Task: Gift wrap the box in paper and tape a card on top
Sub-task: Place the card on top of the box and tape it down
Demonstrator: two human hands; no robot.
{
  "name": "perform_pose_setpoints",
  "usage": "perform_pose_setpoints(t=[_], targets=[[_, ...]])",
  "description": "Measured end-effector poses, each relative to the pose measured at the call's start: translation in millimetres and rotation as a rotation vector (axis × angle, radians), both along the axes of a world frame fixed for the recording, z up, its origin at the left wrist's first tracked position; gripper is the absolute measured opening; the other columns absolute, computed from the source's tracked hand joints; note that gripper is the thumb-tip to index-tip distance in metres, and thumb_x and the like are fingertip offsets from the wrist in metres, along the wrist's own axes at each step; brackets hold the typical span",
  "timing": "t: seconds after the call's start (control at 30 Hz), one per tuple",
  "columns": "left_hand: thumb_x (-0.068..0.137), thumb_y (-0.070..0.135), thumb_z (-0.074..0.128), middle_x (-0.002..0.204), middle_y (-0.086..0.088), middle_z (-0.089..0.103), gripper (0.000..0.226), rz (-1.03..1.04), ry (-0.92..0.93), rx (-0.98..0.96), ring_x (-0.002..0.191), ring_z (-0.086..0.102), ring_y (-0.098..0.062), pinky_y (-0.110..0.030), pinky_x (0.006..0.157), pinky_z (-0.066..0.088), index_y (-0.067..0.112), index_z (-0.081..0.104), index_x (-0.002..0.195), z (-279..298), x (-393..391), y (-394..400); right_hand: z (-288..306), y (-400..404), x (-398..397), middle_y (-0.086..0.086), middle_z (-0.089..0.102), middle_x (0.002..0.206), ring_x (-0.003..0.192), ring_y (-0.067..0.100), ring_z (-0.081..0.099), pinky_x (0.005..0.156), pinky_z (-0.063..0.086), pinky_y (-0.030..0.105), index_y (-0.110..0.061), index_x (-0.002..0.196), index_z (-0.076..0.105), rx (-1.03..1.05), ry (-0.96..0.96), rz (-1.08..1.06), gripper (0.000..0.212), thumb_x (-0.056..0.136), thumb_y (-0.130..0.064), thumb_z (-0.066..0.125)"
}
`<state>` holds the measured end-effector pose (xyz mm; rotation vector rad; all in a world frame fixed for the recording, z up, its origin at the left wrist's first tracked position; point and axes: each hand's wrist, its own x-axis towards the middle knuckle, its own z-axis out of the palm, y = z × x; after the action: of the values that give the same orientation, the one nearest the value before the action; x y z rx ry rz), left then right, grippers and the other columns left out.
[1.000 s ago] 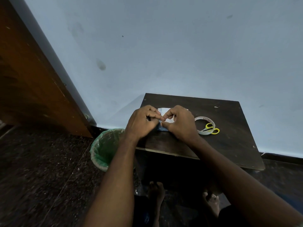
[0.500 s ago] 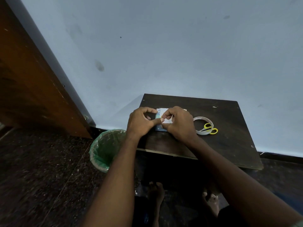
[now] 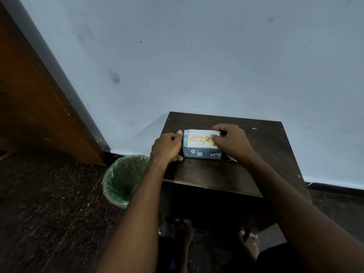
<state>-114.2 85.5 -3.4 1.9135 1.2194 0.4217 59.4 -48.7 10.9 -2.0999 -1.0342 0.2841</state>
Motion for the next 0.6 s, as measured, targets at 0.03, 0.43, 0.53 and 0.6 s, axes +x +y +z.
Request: perform_pose_setpoints(t=[0.03,0.43,0.53,0.6], targets=[[0.11,0.055,0.042,0.079,0.0,0.079,0.05,-0.006,-0.027,-0.021,0.06,0.077,-0.021,-0.041,0.084,0.064,0.016,0.07,0.096,-0.3,-0.1,-1.1,-3.5,1.3,-0.3,-0.003,0.073,0.126,0.114,0.014,0.066,0.101,0.052,0.035,-0.017,0.125,0.074,-0.023,0.019,0.008,0.032,0.094,-0.023,0.072],[0.099,0.047,0.069,0.098,-0.001,0.08,0.027,0.036,-0.24,-0.121,0.068,0.079,-0.021,-0.037,0.073,0.066,0.021,0.07,0.108,2.5,6.4,-0.4,-6.0,9.0,-0.6,0.005,0.08,0.095,0.074,0.002,0.07,0.062,0.052,0.017,-0.004,0.095,0.081,0.356,0.53,-0.114,0.013,0.096,-0.007,0.068],[0.099,0.062,0.062,0.084,0.005,0.079,0.039,-0.069,-0.065,0.058,0.053,0.073,-0.016,-0.033,0.067,0.063,0.027,0.065,0.116,0.6,4.1,-1.8,-2.4,8.7,-0.8,0.011,0.079,0.101,0.085,0.01,0.073,0.071,0.061,0.024,0.001,0.103,0.079,0.396,0.63,-0.1,0.014,0.098,-0.002,0.065],[0.098,0.07,0.056,0.09,0.006,0.078,0.047,-0.148,-0.021,0.105,0.066,0.075,-0.018,-0.041,0.075,0.064,0.027,0.07,0.112,-3.2,7.2,-2.9,-5.6,8.3,2.0,0.008,0.079,0.103,0.093,0.017,0.073,0.08,0.061,0.032,-0.004,0.103,0.08,0.385,0.562,-0.102,0.015,0.098,-0.003,0.066]])
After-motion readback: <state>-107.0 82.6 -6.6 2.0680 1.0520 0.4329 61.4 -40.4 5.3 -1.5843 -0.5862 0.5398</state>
